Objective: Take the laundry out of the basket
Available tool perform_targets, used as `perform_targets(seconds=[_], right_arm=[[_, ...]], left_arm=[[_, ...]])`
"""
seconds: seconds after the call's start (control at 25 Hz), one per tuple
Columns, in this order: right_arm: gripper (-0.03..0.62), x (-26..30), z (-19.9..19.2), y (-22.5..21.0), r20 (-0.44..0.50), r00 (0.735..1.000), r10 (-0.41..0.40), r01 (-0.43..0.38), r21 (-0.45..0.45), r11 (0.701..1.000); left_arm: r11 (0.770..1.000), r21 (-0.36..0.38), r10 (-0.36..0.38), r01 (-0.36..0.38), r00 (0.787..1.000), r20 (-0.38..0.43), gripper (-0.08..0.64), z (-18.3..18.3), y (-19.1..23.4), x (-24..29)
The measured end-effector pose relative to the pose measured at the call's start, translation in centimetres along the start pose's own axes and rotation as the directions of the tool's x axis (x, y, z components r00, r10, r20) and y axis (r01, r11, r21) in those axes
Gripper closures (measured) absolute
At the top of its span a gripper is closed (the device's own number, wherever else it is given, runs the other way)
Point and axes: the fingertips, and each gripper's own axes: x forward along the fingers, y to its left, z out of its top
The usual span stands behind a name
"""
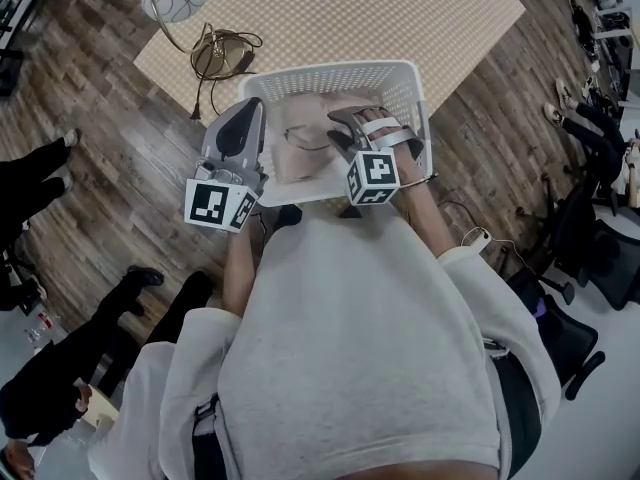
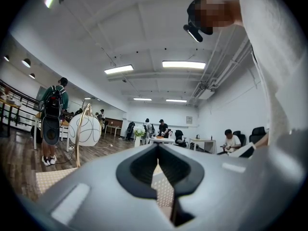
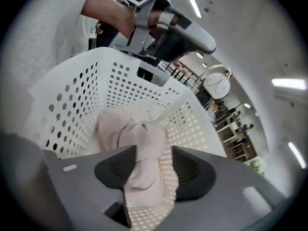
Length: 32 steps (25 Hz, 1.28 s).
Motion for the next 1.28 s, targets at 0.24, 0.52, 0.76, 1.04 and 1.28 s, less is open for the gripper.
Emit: perform_targets(seconds=[0.24, 0.52, 0.76, 1.04, 1.28], right_arm=[[-0.005, 5.0, -3.2, 4.3, -0.141, 0.936, 0.321, -0.319, 0.041, 0.947], [-0.005, 12.0, -7.1, 7.0, -0.292, 0.835, 0.466, -0.477, 0.039, 0.878], [-0.006, 12.9, -7.5, 7.6, -0.283, 0.761, 0.584, -0.584, 0.092, 0.806], [0.015, 12.9, -7.2, 7.3, -0.300, 0.763, 0.572, -0.570, 0.102, 0.815], [0.306, 11.7, -6.1, 7.3, -0.310, 0.803, 0.509, -0.511, 0.083, 0.856]], left_arm=[[1.000, 0.000, 0.017, -0.017, 1.000, 0.016, 0.554, 0.6, 0.5, -0.4], [0.999, 0.003, 0.050, -0.050, 0.999, 0.018, 0.554, 0.8, 1.3, -1.1], [0.997, 0.007, 0.079, -0.079, 0.997, 0.015, 0.554, 0.9, 2.2, -1.7], [0.997, 0.003, 0.078, -0.078, 0.997, 0.013, 0.554, 0.8, 2.1, -1.7], [0.998, 0.008, 0.064, -0.065, 0.997, 0.029, 0.554, 1.3, 1.4, -1.4]])
